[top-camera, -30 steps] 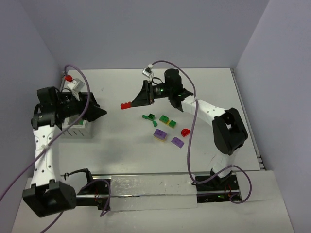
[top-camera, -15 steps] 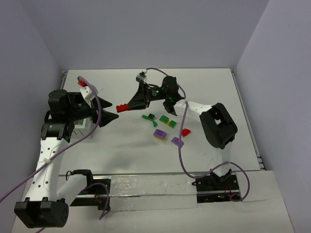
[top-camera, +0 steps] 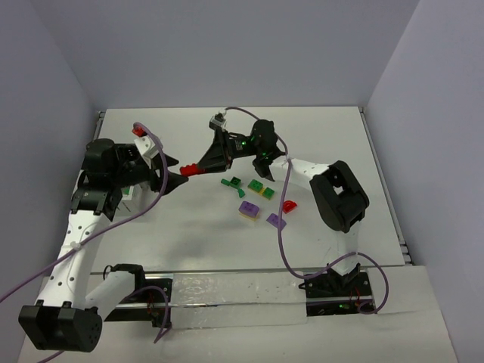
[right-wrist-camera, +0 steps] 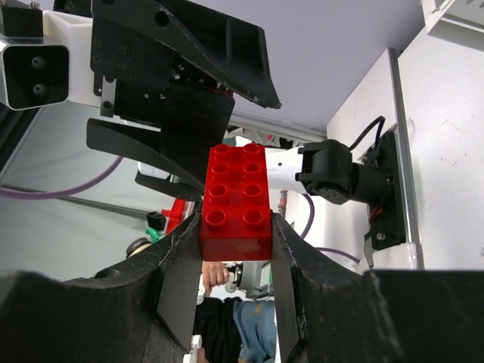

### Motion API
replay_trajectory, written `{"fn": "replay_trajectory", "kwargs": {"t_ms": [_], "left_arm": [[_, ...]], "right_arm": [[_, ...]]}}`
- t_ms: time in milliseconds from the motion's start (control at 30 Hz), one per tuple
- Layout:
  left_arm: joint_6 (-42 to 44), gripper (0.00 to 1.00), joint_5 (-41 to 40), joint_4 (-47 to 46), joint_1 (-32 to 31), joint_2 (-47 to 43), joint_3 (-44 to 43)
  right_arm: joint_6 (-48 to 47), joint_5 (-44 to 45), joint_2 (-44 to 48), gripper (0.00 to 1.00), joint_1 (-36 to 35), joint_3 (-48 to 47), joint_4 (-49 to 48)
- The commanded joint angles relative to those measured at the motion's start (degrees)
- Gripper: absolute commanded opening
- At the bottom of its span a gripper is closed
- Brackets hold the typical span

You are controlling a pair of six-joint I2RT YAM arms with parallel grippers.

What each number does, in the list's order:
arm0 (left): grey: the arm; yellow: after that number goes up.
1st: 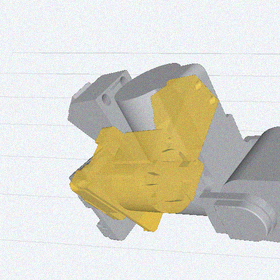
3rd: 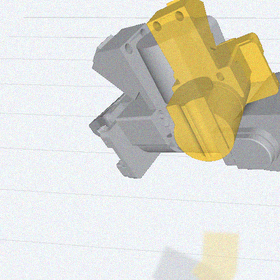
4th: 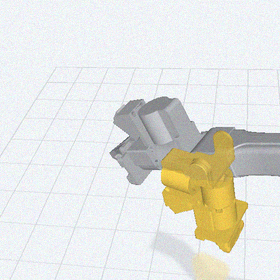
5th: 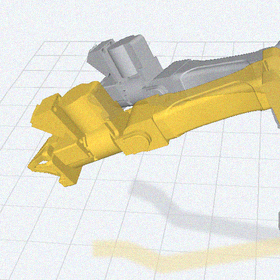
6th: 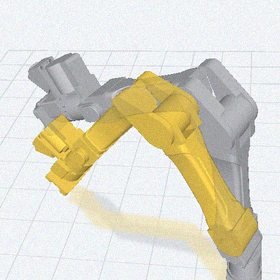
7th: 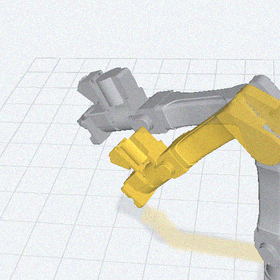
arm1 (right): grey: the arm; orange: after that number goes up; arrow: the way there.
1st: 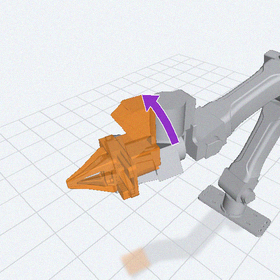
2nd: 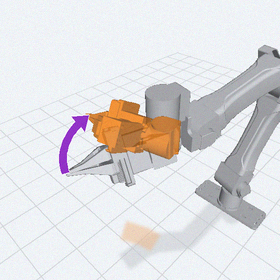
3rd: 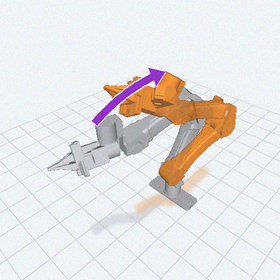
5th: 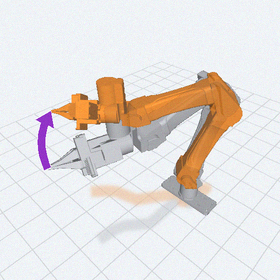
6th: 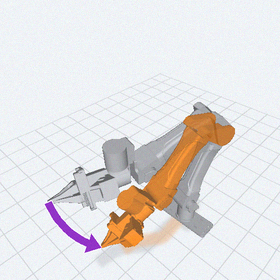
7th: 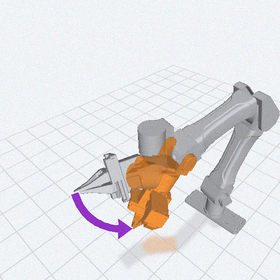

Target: Sort the legos into containers by color

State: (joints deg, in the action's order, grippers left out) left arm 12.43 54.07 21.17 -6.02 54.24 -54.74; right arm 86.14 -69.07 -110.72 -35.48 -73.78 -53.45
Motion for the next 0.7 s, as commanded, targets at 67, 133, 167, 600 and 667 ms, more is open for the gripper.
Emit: {"fn": "replay_trajectory", "kwargs": {"t_ms": [67, 133, 167, 600, 667], "left_arm": [[2.5, 0.65, -0.8, -1.9, -0.9, 0.6, -0.9], [2.5, 0.62, -1.0, -1.8, -1.0, 0.8, -1.0], [2.5, 0.61, -0.9, -1.7, -1.0, 0.9, -1.1], [-0.3, 0.00, -3.4, 4.3, -1.4, 0.5, -4.7], [-0.3, 0.00, -4.9, 7.0, -1.2, 0.1, -5.9]], "right_arm": [[1.2, -1.2, 0.2, 0.00, -0.9, -1.3, -3.7], [1.4, -1.4, 0.1, 0.00, -1.1, -1.5, -3.7], [1.5, -1.4, 0.1, 0.00, -1.2, -1.6, -3.7], [1.0, -2.2, -0.2, 0.70, -1.5, -2.7, -3.0], [0.3, -2.3, 0.0, 0.85, -1.0, -2.8, -2.2]]}}
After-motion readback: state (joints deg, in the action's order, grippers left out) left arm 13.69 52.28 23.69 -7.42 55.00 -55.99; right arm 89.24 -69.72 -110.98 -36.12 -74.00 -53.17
